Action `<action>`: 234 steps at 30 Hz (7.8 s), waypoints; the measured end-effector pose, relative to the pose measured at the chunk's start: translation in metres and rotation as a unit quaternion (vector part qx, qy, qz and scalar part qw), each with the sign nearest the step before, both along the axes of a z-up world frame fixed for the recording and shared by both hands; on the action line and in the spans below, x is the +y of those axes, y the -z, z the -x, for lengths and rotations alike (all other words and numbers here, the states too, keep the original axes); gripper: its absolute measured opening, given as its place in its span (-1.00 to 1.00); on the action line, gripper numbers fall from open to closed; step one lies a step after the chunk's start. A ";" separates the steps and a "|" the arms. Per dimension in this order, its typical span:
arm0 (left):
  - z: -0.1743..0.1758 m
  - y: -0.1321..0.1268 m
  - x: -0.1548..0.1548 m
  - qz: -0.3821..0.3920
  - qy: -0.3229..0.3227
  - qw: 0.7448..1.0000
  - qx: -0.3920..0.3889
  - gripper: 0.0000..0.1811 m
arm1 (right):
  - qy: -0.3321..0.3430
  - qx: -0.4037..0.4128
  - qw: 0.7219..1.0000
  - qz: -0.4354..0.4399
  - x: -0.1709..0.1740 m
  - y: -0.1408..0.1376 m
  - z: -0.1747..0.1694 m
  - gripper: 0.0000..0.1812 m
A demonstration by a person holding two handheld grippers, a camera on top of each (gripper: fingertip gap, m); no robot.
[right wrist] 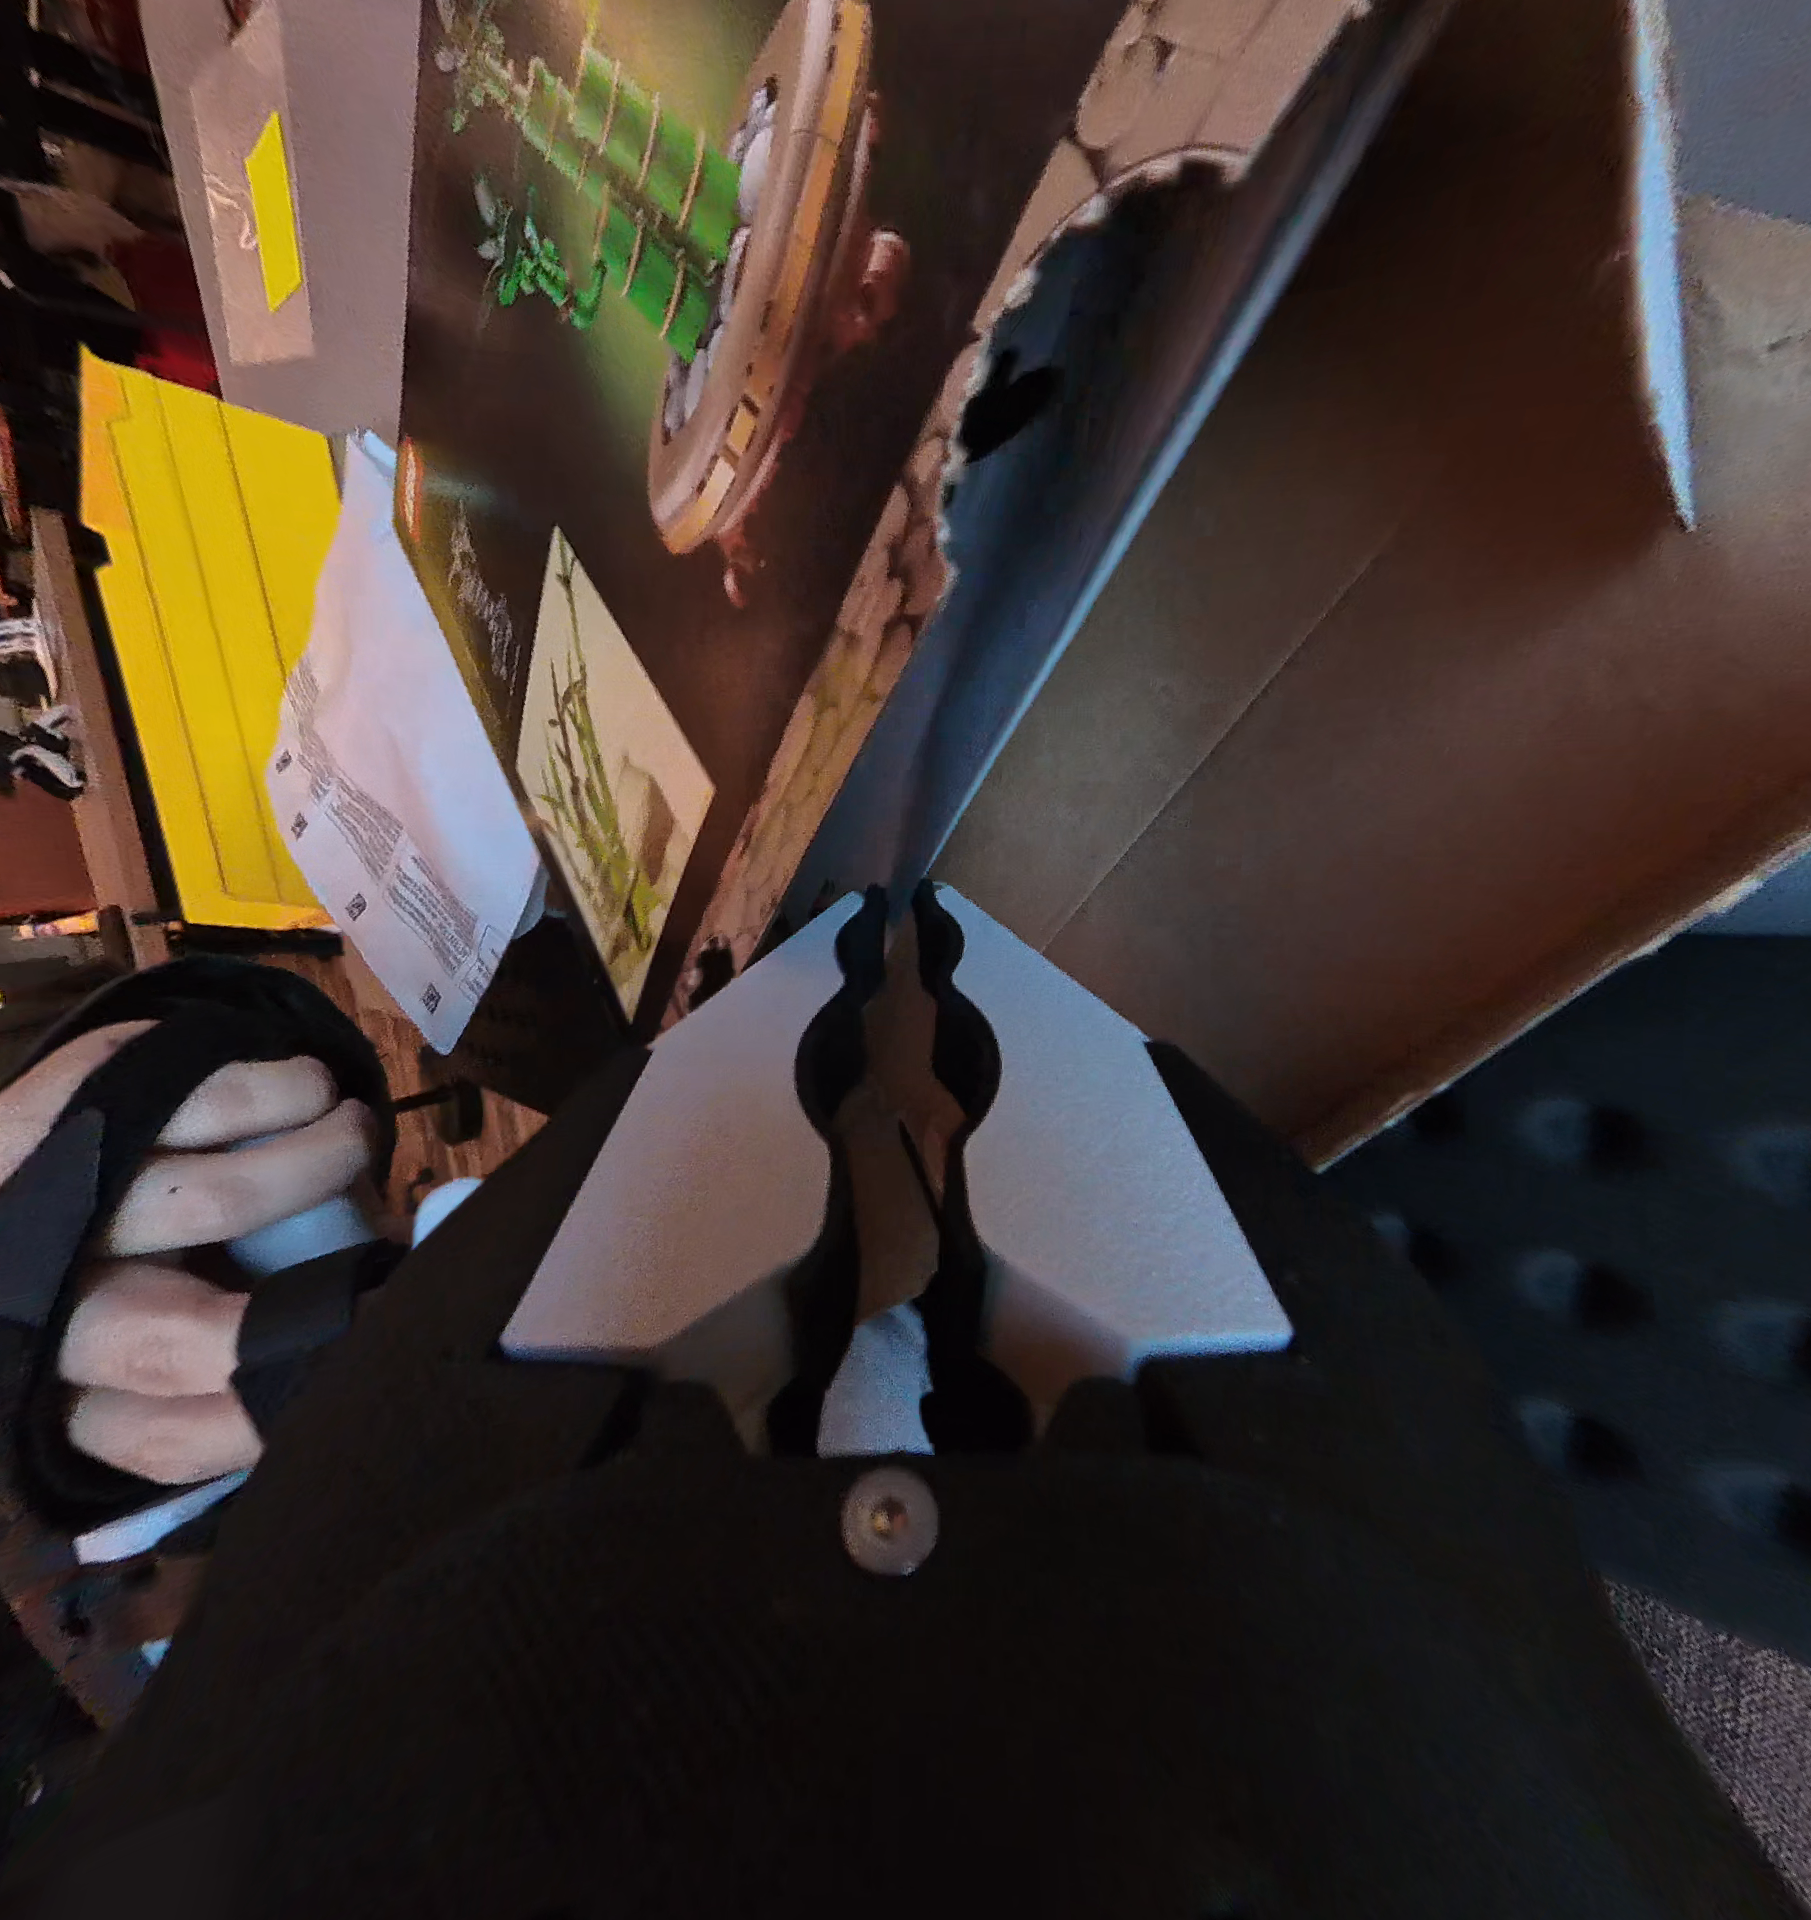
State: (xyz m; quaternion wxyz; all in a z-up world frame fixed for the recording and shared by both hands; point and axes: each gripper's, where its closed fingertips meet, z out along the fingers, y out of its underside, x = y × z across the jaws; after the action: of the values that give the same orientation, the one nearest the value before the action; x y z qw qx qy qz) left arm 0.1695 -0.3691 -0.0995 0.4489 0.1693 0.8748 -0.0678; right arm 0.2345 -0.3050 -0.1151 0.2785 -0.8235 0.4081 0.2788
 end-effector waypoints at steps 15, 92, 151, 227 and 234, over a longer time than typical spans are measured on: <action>0.002 -0.003 0.009 0.035 -0.015 0.999 0.017 -0.89 | -0.408 -0.342 0.846 -0.043 -0.028 -0.005 -0.004 -0.94; -0.058 -0.009 0.160 0.291 -0.374 0.876 0.092 -0.28 | 0.065 -0.689 0.718 0.079 -0.021 -0.106 -0.104 -0.20; 0.087 -0.107 0.313 0.360 -0.383 0.849 0.059 0.29 | -0.528 -0.556 0.610 -0.200 0.073 -0.145 0.125 -1.00; 0.137 -0.009 0.359 0.188 -0.559 0.778 0.217 -0.71 | -0.282 -0.480 0.756 -0.344 0.056 -0.065 0.046 -1.00; 0.115 0.037 0.359 0.175 -0.503 0.777 0.336 -0.59 | -0.271 -0.463 0.773 -0.338 0.050 -0.055 0.048 -1.00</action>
State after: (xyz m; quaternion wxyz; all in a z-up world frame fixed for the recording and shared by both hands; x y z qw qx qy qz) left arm 0.0544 -0.0099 -0.1365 0.1189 -0.4096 0.9037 -0.0373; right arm 0.1865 -0.2551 -0.0605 0.6073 -0.7823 -0.1304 0.0476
